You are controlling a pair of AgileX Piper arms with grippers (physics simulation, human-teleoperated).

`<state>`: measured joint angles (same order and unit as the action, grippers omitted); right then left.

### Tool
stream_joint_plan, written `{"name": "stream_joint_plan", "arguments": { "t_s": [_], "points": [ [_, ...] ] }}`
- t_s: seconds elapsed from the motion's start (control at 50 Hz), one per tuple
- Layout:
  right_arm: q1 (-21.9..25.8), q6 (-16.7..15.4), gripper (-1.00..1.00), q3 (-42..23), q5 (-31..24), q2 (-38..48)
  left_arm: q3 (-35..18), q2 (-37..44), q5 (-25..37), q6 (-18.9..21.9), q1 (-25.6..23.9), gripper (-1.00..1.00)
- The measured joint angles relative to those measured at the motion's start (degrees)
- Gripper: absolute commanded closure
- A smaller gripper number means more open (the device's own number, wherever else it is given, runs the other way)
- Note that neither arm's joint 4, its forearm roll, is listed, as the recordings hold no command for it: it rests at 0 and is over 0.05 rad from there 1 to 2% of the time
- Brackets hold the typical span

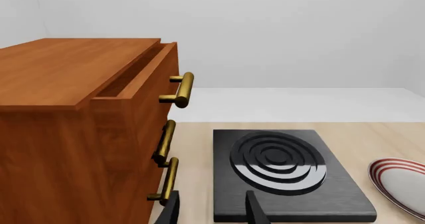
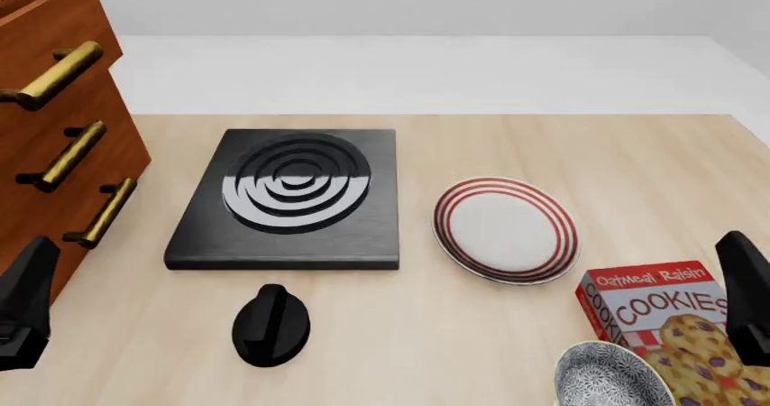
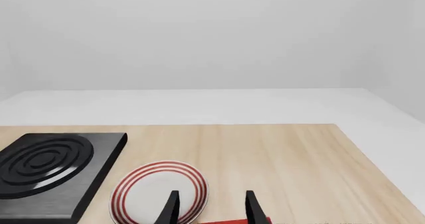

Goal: Pick the akita bowl on the ramekin and place it on the plate.

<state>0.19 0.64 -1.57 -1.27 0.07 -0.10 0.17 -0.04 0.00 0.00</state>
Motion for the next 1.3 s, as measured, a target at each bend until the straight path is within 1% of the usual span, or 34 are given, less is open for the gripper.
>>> {"name": "stream_joint_plan", "arguments": {
  "t_s": [0.14, 0.34, 0.58, 0.68, 0.78, 0.84, 1.0, 1.14, 1.3],
  "points": [
    [-0.3, -0.7, -1.0, -1.0, -1.2, 0.1, -0.1, 0.1, 0.0, 0.0, 0.0, -1.0],
    [0.3, -1.7, -1.0, -5.9, -5.5, 1.7, -0.1, 0.2, -0.1, 0.0, 0.0, -1.0],
    [3.4, -3.5, -1.0, -13.6, -15.5, 2.9, -0.1, 0.2, -0.1, 0.0, 0.0, -1.0],
    [5.5, -5.0, -1.0, -16.2, -20.7, 2.8, -0.1, 0.3, -0.1, 0.0, 0.0, -1.0],
    [8.6, -7.5, -1.0, -18.9, -27.2, 2.2, -0.1, 0.3, -0.1, 0.0, 0.0, -1.0],
    [11.1, -9.6, -1.0, -20.8, -31.4, 2.2, -0.1, 0.3, -0.1, 0.0, 0.0, -1.0],
    [18.7, -16.9, -1.0, -25.4, -40.6, 4.5, -0.1, 0.3, -0.1, 0.0, 0.0, -1.0],
    [24.8, -23.4, -1.0, -28.1, -45.7, 8.9, -0.1, 0.3, -0.1, 0.0, 0.0, -1.0],
    [31.5, -28.6, -1.0, -29.0, -49.5, 15.1, -0.1, 0.3, -0.1, 0.0, 0.0, -1.0]
  ]
}}
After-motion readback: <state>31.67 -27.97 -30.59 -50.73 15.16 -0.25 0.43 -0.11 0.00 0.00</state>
